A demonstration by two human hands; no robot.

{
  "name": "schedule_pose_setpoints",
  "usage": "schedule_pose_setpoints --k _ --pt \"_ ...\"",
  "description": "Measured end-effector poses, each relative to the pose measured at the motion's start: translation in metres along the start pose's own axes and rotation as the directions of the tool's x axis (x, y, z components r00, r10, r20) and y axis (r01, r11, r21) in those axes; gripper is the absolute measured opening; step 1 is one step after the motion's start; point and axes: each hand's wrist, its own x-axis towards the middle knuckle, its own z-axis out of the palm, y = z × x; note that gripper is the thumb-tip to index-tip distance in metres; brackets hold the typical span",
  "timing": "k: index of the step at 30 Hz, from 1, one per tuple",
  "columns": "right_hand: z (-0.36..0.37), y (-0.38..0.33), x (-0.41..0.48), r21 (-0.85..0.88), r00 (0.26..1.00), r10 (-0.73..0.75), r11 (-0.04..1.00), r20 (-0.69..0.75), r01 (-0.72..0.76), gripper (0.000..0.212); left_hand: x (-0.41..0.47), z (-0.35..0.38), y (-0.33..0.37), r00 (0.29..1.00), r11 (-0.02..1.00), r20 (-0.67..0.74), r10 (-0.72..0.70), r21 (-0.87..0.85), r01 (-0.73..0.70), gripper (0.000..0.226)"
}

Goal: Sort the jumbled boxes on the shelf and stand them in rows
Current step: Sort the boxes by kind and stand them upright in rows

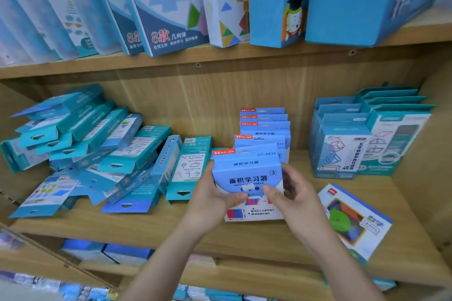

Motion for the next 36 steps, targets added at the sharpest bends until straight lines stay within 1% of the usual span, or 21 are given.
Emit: schedule_pose_setpoints --k 2,3,5,6,8,9,11,13,14,16,17,18,19,21,24,27,30,31,32,34,36 --pt "-0.004 0.004 0.004 -0.132 0.989 -0.049 0.991 -0.137 0.031 0.039 0.011 0.004 -0.005 0.999 1.0 -0.044 0.008 0.019 -0.008 0.057" --pt "-0.008 0.005 0.007 -0.215 0.978 -0.079 0.976 -0.191 0.037 0.04 0.016 0.005 -0.009 0.998 0.998 -0.066 0.013 0.065 -0.009 0.056" --pt "-0.014 0.007 0.012 -0.353 0.972 -0.094 0.935 -0.216 0.012 0.05 0.026 0.006 -0.018 0.995 0.987 -0.093 0.02 0.16 -0.005 0.057" --pt "-0.017 0.008 0.015 -0.375 0.978 -0.054 0.927 -0.202 -0.026 0.058 0.029 0.006 -0.023 0.994 0.982 -0.109 0.028 0.188 -0.007 0.058" --pt "-0.018 0.007 0.019 -0.306 0.986 0.082 0.944 -0.148 -0.125 0.07 0.034 0.008 -0.032 0.99 0.975 -0.138 0.037 0.221 -0.005 0.06" --pt "-0.018 0.007 0.022 -0.264 0.985 0.134 0.951 -0.109 -0.159 0.073 0.034 0.01 -0.034 0.989 0.975 -0.145 0.032 0.22 0.001 0.06" --pt "-0.018 0.006 0.026 -0.224 0.986 0.16 0.96 -0.054 -0.168 0.07 0.034 0.013 -0.038 0.989 0.979 -0.146 0.023 0.205 0.007 0.061" --pt "-0.019 0.005 0.033 -0.174 0.985 0.166 0.97 -0.038 -0.171 0.065 0.037 0.015 -0.039 0.99 0.983 -0.141 0.03 0.185 -0.003 0.065" --pt "-0.02 0.005 0.038 -0.15 0.983 0.18 0.971 -0.038 -0.184 0.068 0.038 0.016 -0.04 0.99 0.985 -0.137 0.034 0.174 -0.01 0.066" --pt "-0.022 0.005 0.048 -0.095 0.978 0.204 0.974 -0.044 -0.208 0.085 0.04 0.019 -0.039 0.989 0.989 -0.141 0.039 0.145 -0.018 0.065" --pt "-0.022 0.006 0.054 -0.051 0.977 0.211 0.976 -0.035 -0.212 0.089 0.04 0.021 -0.039 0.988 0.992 -0.148 0.037 0.123 -0.018 0.064" --pt "-0.022 0.006 0.058 -0.002 0.977 0.212 0.977 -0.024 -0.212 0.086 0.04 0.024 -0.038 0.987 0.995 -0.155 0.038 0.095 -0.023 0.062" --pt "-0.022 0.006 0.061 0.035 0.979 0.205 0.978 -0.012 -0.204 0.079 0.04 0.027 -0.037 0.985 0.997 -0.166 0.049 0.073 -0.038 0.06" --pt "-0.019 0.008 0.062 0.052 0.986 0.168 0.984 0.013 -0.169 0.064 0.042 0.033 -0.036 0.975 0.995 -0.202 0.088 0.055 -0.078 0.058" --pt "-0.017 0.011 0.059 0.094 0.99 0.134 0.986 0.051 -0.138 0.061 0.049 0.041 -0.036 0.975 0.993 -0.198 0.102 0.077 -0.088 0.065" --pt "-0.02 0.01 0.059 0.222 0.987 0.15 0.962 0.06 -0.16 0.047 0.057 0.041 -0.032 0.989 0.999 -0.145 0.032 0.025 -0.029 0.077" --pt "-0.024 0.002 0.064 0.307 0.971 0.223 0.922 0.082 -0.237 0.028 0.065 0.035 -0.024 0.998 0.996 -0.059 -0.039 -0.088 0.033 0.078" --pt "-0.025 0.001 0.066 0.331 0.963 0.249 0.905 0.101 -0.269 0.027 0.069 0.034 -0.022 0.997 0.993 -0.036 -0.061 -0.099 0.057 0.076" --pt "-0.025 -0.001 0.068 0.344 0.956 0.269 0.892 0.118 -0.293 0.03 0.071 0.034 -0.022 0.996 0.991 -0.02 -0.085 -0.108 0.082 0.072" --pt "-0.026 -0.003 0.071 0.356 0.949 0.28 0.88 0.148 -0.315 0.042 0.074 0.037 -0.022 0.992 0.983 -0.001 -0.126 -0.132 0.125 0.062" --pt "-0.027 -0.001 0.074 0.368 0.945 0.279 0.871 0.173 -0.325 0.053 0.076 0.042 -0.024 0.99 0.978 0.003 -0.144 -0.154 0.143 0.059"
